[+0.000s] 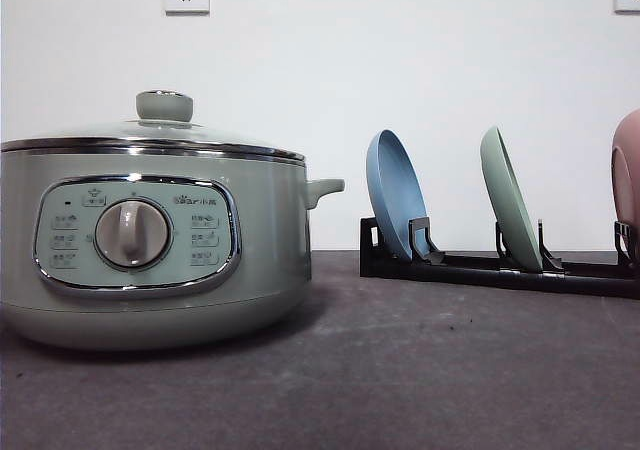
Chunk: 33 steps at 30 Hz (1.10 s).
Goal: Transfer potato from steamer to green plate
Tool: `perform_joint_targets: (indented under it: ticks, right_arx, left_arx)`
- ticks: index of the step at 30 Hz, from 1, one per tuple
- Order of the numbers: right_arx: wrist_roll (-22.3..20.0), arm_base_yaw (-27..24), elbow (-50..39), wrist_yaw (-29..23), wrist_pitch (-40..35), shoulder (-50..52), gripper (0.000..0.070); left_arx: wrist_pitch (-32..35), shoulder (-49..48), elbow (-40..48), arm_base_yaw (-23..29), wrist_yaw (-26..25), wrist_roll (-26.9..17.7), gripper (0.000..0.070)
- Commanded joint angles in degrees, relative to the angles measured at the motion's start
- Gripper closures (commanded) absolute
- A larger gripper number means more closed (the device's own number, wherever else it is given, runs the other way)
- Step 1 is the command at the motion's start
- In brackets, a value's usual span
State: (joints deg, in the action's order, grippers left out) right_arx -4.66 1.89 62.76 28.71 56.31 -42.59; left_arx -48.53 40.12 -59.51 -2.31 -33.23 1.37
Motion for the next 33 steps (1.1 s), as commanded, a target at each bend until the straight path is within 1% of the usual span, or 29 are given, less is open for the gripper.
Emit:
perform_joint_targets:
  ticks: [1, 2, 4, 18, 20, 27, 30, 33]
  right_arx:
    - [0.42, 0.2, 1.11, -0.31, -0.55, -0.42, 0.0188]
    - [0.66, 0.2, 1.11, -0.39, -0.55, -0.42, 0.0146]
    - [0.98, 0.2, 1.11, -0.35, -0.55, -0.42, 0.0146]
    - [1.67, 0.2, 1.11, -0.46, -0.9, -0.44, 0.0146]
    - [2.98, 0.2, 1.11, -0.5, -2.21, -0.62, 0.0146]
    - [11.39, 0.2, 1.4, -0.46, -10.37, -4.31, 0.0147]
    - [13.07, 0.2, 2.85, -0.46, -12.72, -8.32, 0.0147]
    - [13.8, 0.2, 5.88, -0.6, -13.94, -13.58, 0.0149]
  left_arx:
    - [0.35, 0.31, -1.31, -0.07, -0.42, -0.68, 0.0142]
    - [0.35, 0.31, -1.31, -0.07, -0.42, -0.68, 0.0093]
    - [0.33, 0.31, -1.31, -0.07, -0.42, -0.68, 0.0064]
    - [0.39, 0.31, -1.31, -0.07, -0.42, -0.68, 0.0065]
    - [0.39, 0.31, -1.31, -0.07, -0.42, -0.67, 0.0065]
    - [0.33, 0.31, -1.31, -0.07, -0.42, -0.66, 0.0065]
    - [0.33, 0.31, -1.31, -0.07, -0.42, -0.68, 0.0065]
    - [0.33, 0.31, -1.31, -0.07, -0.42, -0.68, 0.0065]
